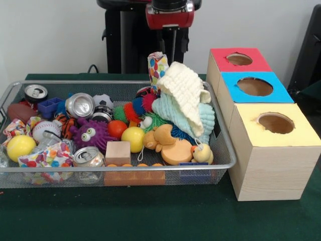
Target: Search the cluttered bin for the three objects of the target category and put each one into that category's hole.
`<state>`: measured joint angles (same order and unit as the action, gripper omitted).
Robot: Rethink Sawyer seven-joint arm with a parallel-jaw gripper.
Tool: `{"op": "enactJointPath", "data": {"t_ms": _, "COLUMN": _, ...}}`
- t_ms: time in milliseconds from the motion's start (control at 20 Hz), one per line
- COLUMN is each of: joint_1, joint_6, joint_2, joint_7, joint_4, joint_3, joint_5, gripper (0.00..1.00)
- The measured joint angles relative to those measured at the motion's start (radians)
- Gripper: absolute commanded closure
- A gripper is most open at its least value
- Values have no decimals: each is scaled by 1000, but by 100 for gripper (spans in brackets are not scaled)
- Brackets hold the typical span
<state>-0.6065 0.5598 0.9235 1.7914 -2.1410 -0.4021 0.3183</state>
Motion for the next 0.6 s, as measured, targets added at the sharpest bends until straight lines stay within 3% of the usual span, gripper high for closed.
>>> {"op": "enactJointPath", "data": {"t_ms": 100, "joint_1": -26, "joint_6": 73, "joint_2": 12, "joint_7": -7, "joint_4": 31, "joint_3": -19, "joint_5": 1, "gripper": 0}}
{"op": "enactJointPath", "data": {"t_ms": 150, "joint_1": -54, "joint_6": 157, "joint_2": 19, "joint_7": -16, "joint_4": 72, "joint_3": -41, "joint_5": 11, "gripper": 0}}
{"op": "enactJointPath", "data": {"t_ms": 300, "joint_1": -84, "joint_6": 233, "joint_2": 18, "joint_7": -26, "joint_4": 117, "joint_3": -66, "joint_5": 28, "gripper": 0}}
{"op": "enactJointPath", "data": {"t_ms": 600, "joint_1": -147, "joint_6": 293, "joint_2": 4, "joint_7": -47, "joint_4": 193, "joint_3": -126, "joint_5": 74, "gripper": 0}}
